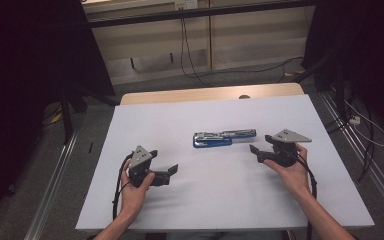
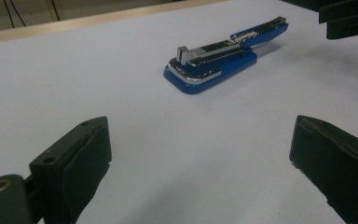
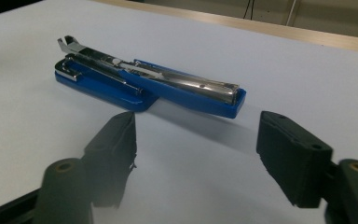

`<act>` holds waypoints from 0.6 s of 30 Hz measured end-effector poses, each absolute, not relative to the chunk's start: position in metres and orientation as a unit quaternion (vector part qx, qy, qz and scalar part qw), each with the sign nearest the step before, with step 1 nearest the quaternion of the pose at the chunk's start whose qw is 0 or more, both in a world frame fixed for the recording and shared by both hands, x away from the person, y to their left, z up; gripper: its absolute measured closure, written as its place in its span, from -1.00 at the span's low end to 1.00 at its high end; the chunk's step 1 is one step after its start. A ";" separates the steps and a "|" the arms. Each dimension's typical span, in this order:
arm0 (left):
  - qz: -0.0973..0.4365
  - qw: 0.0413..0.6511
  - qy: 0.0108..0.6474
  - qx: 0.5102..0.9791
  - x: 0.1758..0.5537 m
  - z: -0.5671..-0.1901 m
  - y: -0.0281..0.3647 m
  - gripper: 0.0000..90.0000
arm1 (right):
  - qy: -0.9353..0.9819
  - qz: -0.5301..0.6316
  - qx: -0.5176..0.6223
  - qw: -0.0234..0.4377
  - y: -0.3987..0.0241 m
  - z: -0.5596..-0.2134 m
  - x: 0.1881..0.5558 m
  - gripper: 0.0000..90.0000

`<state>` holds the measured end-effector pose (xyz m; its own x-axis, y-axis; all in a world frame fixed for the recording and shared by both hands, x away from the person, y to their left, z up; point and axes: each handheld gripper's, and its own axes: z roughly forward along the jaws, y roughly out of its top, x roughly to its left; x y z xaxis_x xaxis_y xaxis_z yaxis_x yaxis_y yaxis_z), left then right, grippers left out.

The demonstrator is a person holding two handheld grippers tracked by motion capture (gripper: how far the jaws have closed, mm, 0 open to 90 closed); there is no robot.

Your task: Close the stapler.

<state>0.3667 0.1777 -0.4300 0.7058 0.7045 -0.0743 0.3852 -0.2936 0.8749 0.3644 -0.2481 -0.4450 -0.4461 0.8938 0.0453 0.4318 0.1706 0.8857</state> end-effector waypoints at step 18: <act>0.173 0.504 0.329 0.780 0.405 -0.429 0.137 -0.79 | 0.733 0.459 0.438 0.247 -0.244 -0.444 0.367 1.00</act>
<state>0.4051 0.1375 -0.4295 0.7242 0.6868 -0.0615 0.3385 -0.2765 0.8994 0.3674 -0.2441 -0.4443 -0.4953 0.8678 0.0402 0.4153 0.1959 0.8883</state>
